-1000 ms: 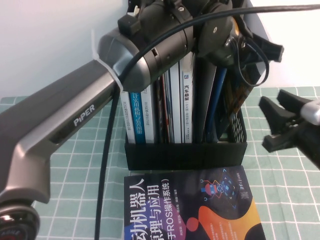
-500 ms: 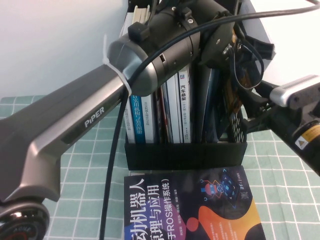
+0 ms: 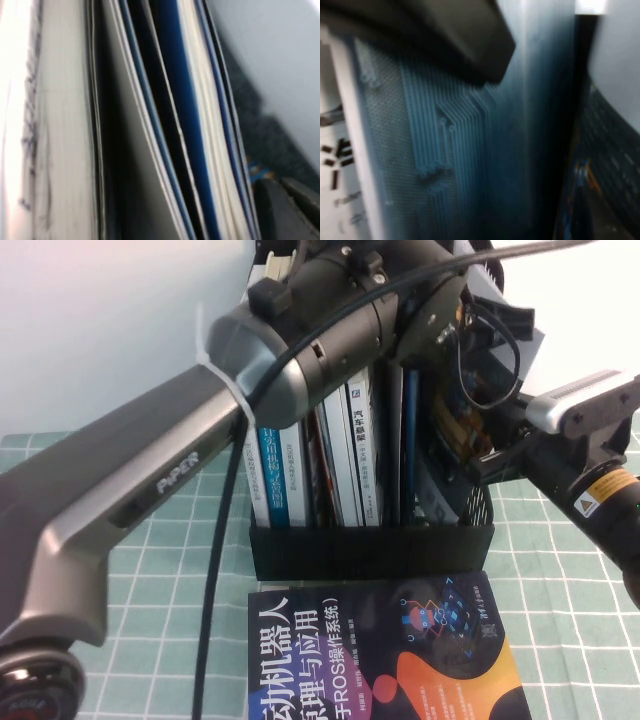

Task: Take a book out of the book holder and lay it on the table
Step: Pick up the right side book from the book shelf

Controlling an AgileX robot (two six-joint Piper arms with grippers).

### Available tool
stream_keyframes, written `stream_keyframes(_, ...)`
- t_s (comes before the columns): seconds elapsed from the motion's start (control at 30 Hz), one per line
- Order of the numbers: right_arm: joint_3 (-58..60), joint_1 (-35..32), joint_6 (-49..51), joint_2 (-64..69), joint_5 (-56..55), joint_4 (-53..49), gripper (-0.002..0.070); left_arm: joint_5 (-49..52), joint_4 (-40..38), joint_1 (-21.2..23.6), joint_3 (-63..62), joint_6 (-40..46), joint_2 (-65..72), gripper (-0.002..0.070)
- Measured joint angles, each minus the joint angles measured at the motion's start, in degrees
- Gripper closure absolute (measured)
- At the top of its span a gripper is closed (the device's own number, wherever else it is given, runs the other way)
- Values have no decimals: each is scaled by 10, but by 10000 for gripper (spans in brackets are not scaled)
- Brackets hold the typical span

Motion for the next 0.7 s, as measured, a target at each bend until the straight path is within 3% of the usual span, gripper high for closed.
stream_keyframes(0.23,0,6,-17,-15,8,6,661,16,-9,0,0,22,-58,678)
stream_keyframes(0.5,2,6,-56,-116,22,29,663,73,-45,0,0,141,-155,678)
stream_keyframes(0.7,3,6,-87,-234,18,-11,663,142,-48,0,0,233,-237,678)
